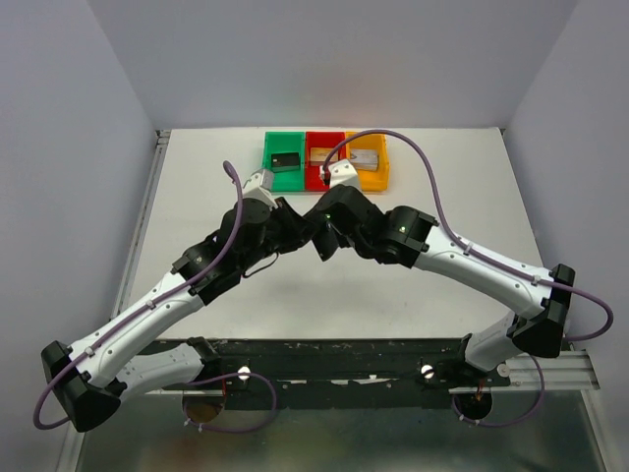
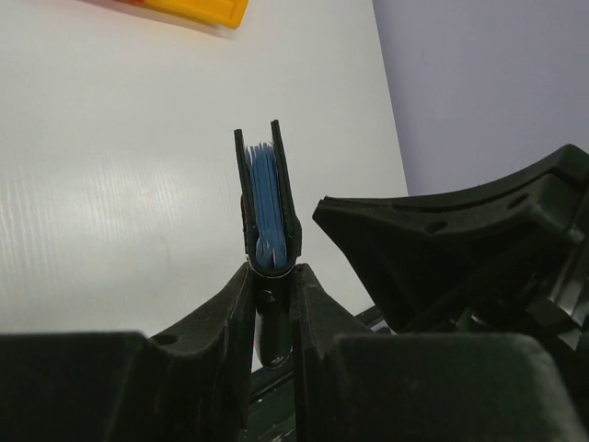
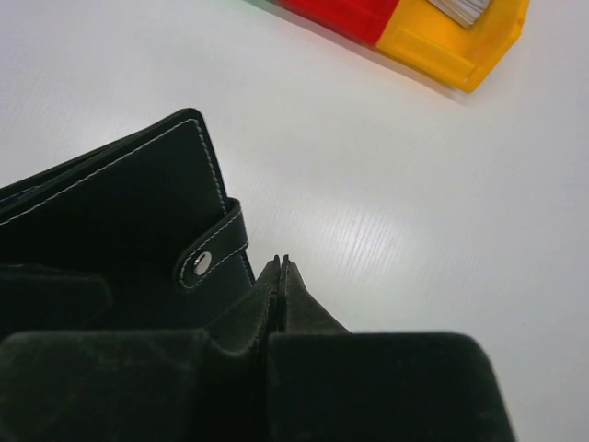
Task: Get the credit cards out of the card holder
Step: Open the card holder.
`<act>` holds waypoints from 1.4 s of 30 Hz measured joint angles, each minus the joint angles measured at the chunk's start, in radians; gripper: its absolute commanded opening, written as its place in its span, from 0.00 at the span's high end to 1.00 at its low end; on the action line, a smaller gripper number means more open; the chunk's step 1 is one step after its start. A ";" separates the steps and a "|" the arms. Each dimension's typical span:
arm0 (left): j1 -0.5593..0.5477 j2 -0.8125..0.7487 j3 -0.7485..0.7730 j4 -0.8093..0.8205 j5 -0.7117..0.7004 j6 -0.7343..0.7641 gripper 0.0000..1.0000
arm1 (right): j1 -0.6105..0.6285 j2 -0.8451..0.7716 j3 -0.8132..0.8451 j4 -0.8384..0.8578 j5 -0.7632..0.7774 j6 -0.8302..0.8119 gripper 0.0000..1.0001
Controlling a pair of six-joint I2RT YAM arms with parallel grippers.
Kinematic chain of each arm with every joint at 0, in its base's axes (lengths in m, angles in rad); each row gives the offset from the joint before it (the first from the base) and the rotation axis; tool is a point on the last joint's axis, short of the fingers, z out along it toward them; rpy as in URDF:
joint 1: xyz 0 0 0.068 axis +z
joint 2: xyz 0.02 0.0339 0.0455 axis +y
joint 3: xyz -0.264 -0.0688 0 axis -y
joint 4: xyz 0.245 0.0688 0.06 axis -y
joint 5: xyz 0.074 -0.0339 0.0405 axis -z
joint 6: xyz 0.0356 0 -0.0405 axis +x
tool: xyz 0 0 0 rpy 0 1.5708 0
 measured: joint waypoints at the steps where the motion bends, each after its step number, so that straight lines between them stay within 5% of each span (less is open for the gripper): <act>1: 0.000 -0.005 0.000 0.000 0.000 0.000 1.00 | -0.005 0.000 0.000 -0.002 0.003 0.000 0.99; 5: -0.001 -0.013 0.000 0.000 0.000 -0.003 1.00 | -0.014 -0.005 0.000 -0.005 0.010 0.000 0.98; 9: -0.001 -0.013 -0.003 0.000 -0.001 -0.005 1.00 | -0.014 -0.050 -0.048 0.032 -0.018 -0.006 0.64; 14: -0.001 -0.012 -0.003 0.000 -0.002 -0.006 1.00 | -0.008 -0.143 -0.107 0.091 -0.073 -0.020 0.51; 26: -0.001 0.005 -0.003 -0.002 -0.005 -0.006 1.00 | 0.033 -0.056 -0.047 0.121 -0.117 -0.038 0.49; 42: 0.001 0.005 -0.003 -0.008 -0.025 -0.002 1.00 | 0.036 0.077 0.092 -0.026 -0.027 -0.034 0.59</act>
